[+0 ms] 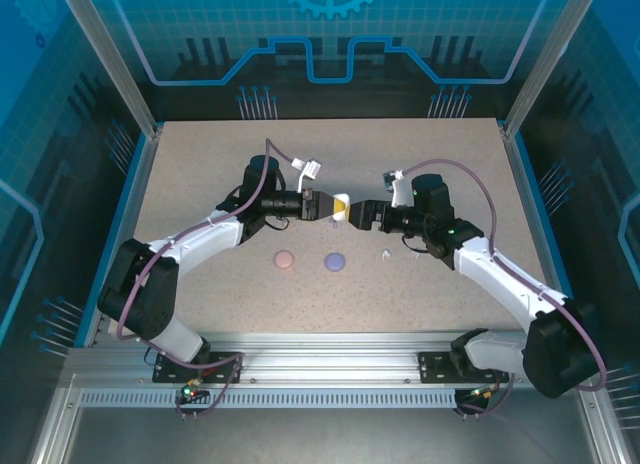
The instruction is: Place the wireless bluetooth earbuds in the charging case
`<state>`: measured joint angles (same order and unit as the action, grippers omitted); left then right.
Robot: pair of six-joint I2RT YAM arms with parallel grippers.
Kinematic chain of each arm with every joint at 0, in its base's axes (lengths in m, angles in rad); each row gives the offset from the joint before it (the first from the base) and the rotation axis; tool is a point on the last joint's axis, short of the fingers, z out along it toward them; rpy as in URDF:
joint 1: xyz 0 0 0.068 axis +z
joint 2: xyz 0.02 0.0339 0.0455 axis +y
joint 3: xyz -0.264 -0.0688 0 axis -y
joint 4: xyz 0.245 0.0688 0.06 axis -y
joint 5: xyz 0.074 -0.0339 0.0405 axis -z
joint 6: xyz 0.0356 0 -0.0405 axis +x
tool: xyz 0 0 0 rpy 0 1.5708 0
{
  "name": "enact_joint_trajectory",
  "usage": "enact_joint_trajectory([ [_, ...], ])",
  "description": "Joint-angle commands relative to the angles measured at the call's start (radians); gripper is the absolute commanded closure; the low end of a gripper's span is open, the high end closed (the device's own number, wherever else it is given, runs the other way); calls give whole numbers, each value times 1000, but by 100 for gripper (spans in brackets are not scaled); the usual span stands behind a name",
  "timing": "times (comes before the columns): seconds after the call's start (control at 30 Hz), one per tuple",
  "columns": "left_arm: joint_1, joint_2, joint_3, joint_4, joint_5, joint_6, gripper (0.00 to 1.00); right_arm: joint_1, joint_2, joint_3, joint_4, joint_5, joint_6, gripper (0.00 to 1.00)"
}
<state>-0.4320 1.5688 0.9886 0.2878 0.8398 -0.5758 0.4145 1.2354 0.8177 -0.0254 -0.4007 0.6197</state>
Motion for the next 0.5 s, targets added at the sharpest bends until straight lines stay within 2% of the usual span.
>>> enact_joint_trajectory([
  [0.0,3,-43,23,13,39,7,100,-10,31,16,11,34,-22,7],
  [0.23,3,-81,15,40,53,-13,100,-95,76,-37,26,33,32,12],
  [0.47,4,-90,9,12,42,13,100,-118,-25,-61,-14,-22,25,12],
])
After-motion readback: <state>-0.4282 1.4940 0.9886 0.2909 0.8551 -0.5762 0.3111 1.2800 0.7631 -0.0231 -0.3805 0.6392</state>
